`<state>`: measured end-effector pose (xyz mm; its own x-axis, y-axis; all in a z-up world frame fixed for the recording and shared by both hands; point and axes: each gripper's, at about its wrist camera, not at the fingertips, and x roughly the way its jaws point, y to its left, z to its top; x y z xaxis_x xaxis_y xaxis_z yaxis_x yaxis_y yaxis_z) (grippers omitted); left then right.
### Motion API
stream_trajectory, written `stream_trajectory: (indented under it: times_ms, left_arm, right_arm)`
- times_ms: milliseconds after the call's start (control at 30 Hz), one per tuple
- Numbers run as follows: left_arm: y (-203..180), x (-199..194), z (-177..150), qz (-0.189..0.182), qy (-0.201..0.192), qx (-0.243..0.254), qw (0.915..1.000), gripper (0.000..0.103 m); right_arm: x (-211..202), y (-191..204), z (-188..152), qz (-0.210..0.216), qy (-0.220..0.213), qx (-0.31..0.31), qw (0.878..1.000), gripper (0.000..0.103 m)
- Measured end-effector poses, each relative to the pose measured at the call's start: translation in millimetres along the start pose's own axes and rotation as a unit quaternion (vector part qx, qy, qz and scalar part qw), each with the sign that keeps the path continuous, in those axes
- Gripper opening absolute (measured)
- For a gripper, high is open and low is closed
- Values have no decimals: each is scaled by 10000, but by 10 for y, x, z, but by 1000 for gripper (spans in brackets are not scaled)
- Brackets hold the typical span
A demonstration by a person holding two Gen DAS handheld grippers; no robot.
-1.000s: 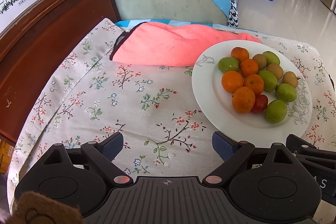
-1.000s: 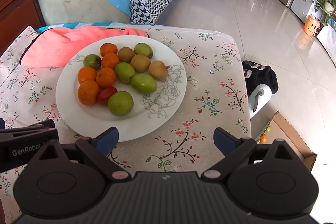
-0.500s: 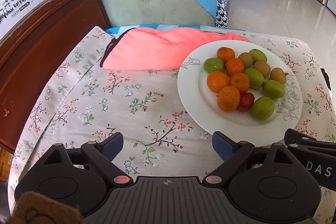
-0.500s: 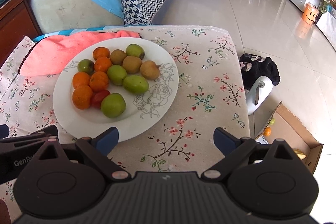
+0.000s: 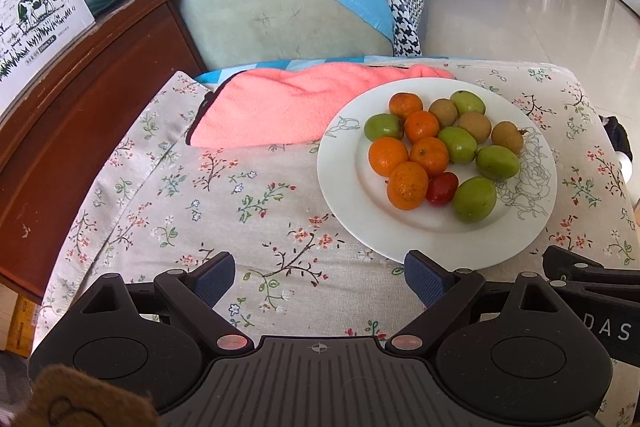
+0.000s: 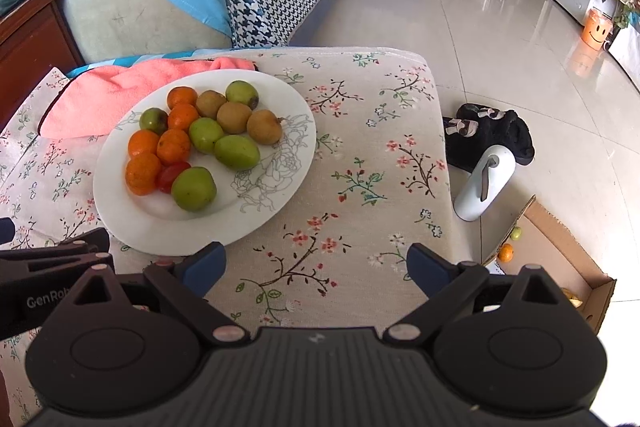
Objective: Organize fruits
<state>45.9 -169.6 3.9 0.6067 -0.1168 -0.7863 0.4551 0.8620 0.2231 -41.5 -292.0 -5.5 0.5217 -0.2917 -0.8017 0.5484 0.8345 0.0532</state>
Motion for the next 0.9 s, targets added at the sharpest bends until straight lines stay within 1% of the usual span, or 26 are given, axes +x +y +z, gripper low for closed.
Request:
stream_trajectory:
  times_ms: [133, 333, 733, 900]
  left_arm:
    - [-9, -12, -4, 91, 19, 5, 10000, 93]
    - [-7, -60, -1, 257, 6, 37, 9997, 93]
    - [-46, -185, -4, 543, -63, 144, 9984, 93]
    - [-35, -220, 9, 572, -94, 132, 9982, 93]
  right_arm:
    - [-10, 11, 0, -5, -48, -103, 9999, 97]
    - [-41, 32, 2, 97, -133, -201, 9997, 97]
    - [-99, 8, -11, 241, -219, -176, 9993, 97]
    - [-126, -4, -7, 320, -312, -152, 9989, 97]
